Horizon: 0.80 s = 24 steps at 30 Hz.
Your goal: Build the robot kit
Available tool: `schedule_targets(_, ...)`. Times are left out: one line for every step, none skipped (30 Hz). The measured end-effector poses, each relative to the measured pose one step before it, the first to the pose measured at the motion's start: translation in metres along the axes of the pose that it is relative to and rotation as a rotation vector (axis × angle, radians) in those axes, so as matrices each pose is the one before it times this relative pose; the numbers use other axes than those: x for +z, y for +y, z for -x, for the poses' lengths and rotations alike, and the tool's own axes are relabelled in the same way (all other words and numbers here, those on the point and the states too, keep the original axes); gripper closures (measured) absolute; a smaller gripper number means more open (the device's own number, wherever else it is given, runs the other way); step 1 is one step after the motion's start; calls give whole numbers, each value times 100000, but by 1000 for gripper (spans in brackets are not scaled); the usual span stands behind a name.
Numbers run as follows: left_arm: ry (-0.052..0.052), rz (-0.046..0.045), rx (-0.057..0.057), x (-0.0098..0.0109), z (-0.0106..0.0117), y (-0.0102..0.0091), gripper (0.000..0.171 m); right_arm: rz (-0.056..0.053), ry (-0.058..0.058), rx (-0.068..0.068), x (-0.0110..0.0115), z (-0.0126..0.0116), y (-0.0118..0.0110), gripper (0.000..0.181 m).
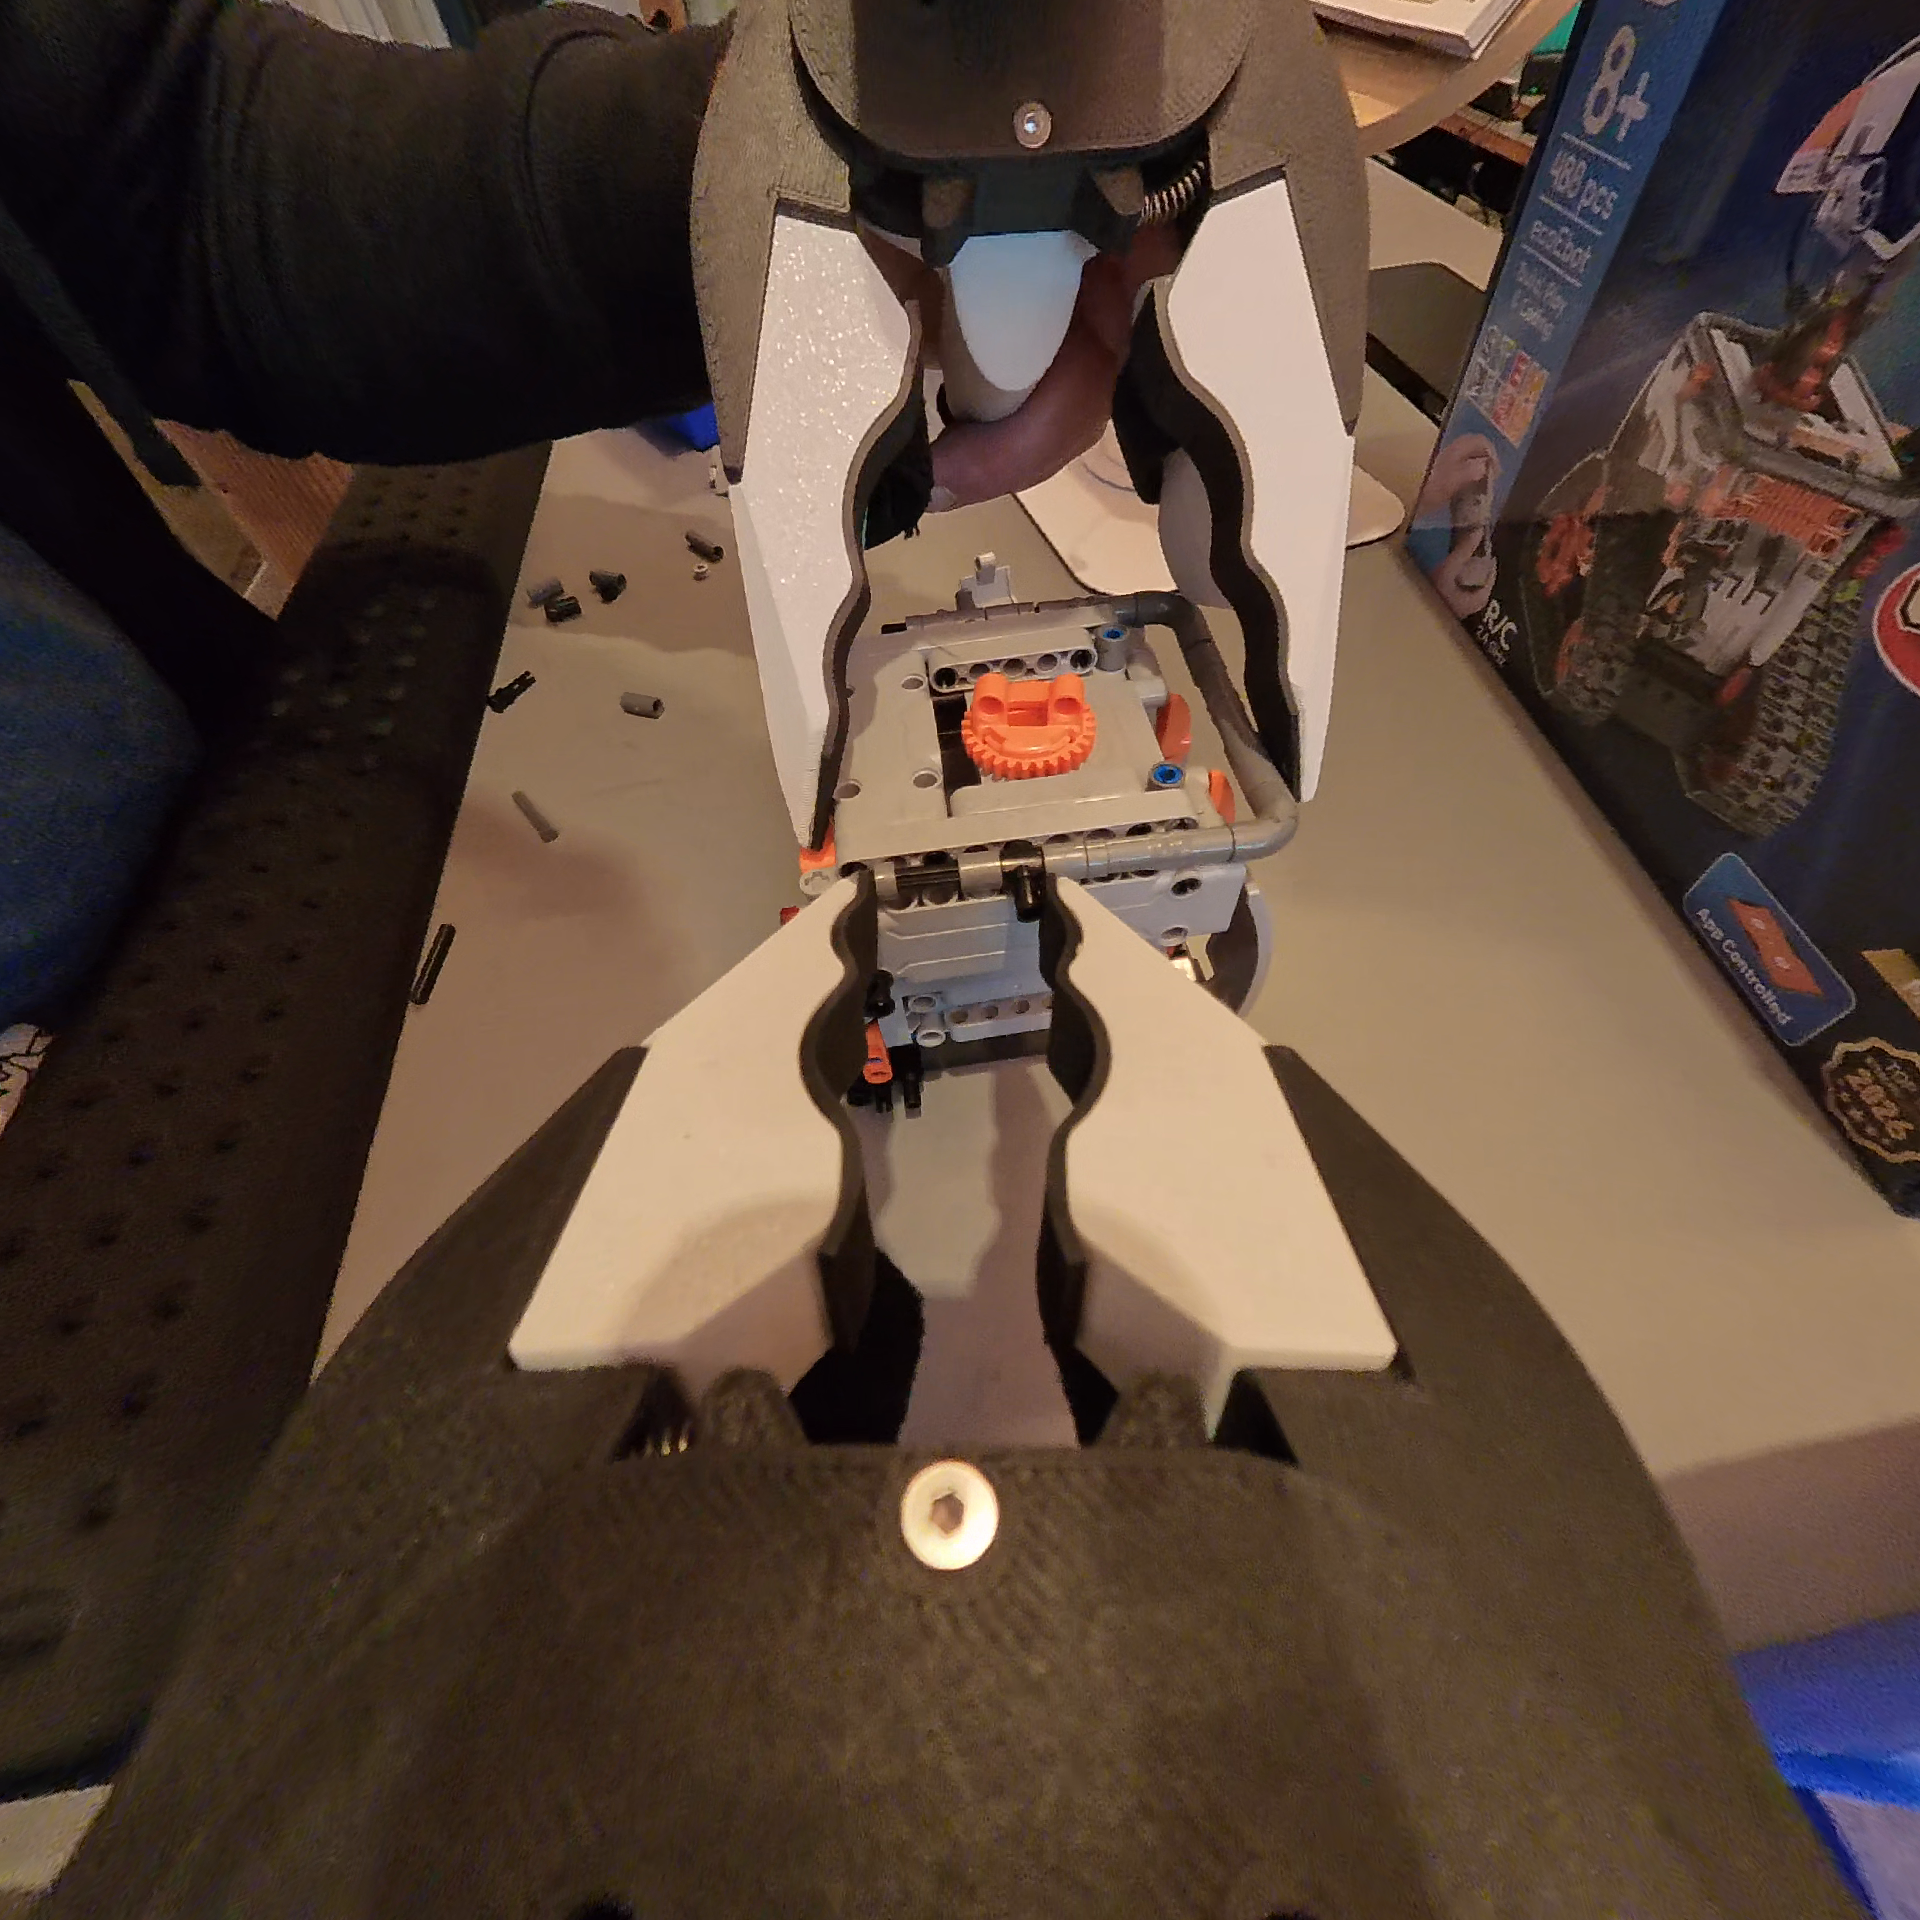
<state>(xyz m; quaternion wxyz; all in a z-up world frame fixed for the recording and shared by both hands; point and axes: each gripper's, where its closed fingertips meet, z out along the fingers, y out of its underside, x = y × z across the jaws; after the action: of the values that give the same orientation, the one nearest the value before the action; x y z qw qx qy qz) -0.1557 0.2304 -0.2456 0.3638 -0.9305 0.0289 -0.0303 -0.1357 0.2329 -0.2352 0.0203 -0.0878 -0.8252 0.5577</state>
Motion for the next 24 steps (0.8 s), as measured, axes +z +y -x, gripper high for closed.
schedule_targets(-90,63,346,21,-21,-1,76,-36,-550,-42,-22,27,23,153)
schedule_targets(67,62,81,11,-32,-21,76,-102,-533,-74,-16,12,13,153)
schedule_targets(-69,-10,64,22,6,-10,76,-35,-421,-105,-13,6,20,153)
schedule_targets(-24,-96,131,-5,-9,0,76,15,-352,-413,-1,20,2,154)
schedule_targets(18,-216,-68,-4,-20,-9,76,146,-240,-403,6,-1,3,154)
schedule_targets(-106,-56,-92,4,8,6,75,335,7,-525,10,-19,2,155)
schedule_targets(24,66,-125,1,8,17,75,409,182,-663,20,-21,8,156)
schedule_targets(22,31,-75,10,13,5,74,331,22,-334,-3,-21,17,158)
schedule_targets(-39,-78,-168,34,5,17,72,375,-244,-326,-2,6,31,160)
schedule_targets(443,-7,-325,64,-52,61,71,471,112,-670,18,-3,25,162)
schedule_targets(100,-309,-651,18,18,44,69,361,593,-843,23,-21,1,162)
schedule_targets(129,-497,-808,23,32,39,68,-101,112,82,10,0,-4,163)
schedule_targets(426,-390,-1105,33,-7,45,68,-460,-280,505,3,15,1,163)
schedule_targets(535,-321,-1286,45,-2,31,67,-405,-36,521,4,-16,-5,163)
schedule_targets(44,-267,-564,5,44,11,67,-236,-138,1203,-5,-1,-18,162)
schedule_targets(-207,390,240,-17,-4,20,67,57,-280,903,0,34,-9,161)
schedule_targets(-147,492,620,-19,-56,-8,68,299,154,-62,23,65,-3,159)
schedule_targets(262,400,521,-16,-69,21,69,315,713,-408,33,66,-11,158)
schedule_targets(243,43,274,-22,-37,14,70,231,871,-203,-1,21,2,158)
schedule_targets(-44,-155,-115,24,9,-22,70,40,704,236,-24,-24,7,158)
schedule_targets(-83,185,25,1,5,-3,70,78,580,493,-10,-4,-7,158)
schedule_targets(-130,351,323,0,-17,-1,70,397,880,-53,14,16,12,158)
schedule_targets(36,311,25,13,-10,7,71,499,1144,-547,4,-1,-4,157)
schedule_targets(62,166,98,2,0,8,71,269,869,19,23,4,-9,157)
